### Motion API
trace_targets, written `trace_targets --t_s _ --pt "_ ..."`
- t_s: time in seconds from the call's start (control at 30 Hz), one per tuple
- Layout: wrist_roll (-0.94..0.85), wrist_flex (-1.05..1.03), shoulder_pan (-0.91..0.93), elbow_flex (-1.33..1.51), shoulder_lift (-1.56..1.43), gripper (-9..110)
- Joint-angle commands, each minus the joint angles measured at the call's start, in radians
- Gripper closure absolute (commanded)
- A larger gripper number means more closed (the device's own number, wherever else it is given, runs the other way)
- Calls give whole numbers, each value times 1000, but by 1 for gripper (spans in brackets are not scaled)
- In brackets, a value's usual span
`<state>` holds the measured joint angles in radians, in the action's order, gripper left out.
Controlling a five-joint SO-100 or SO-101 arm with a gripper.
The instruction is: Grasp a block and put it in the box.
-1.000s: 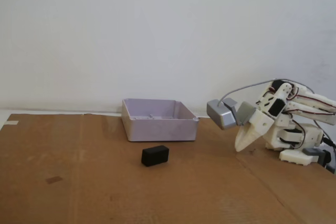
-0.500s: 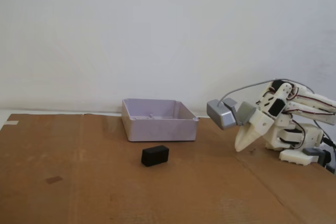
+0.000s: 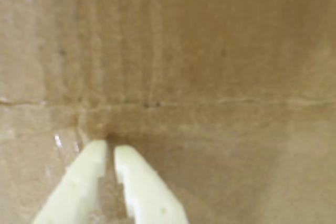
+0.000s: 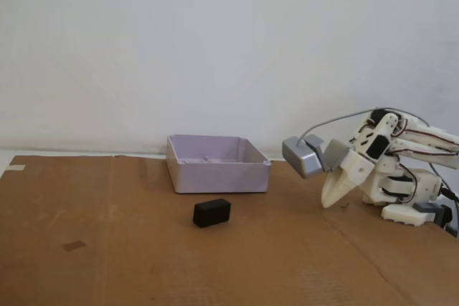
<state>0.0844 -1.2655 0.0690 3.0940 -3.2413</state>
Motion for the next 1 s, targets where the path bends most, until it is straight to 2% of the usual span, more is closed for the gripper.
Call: trace_targets --t_s 0.0,0.43,0.8,0.97 --pt "6 -52 15 -61 144 101" --pt "6 25 15 -285 302 101" --pt "6 314 11 -377 430 101" --pt "5 383 11 -446 503 101"
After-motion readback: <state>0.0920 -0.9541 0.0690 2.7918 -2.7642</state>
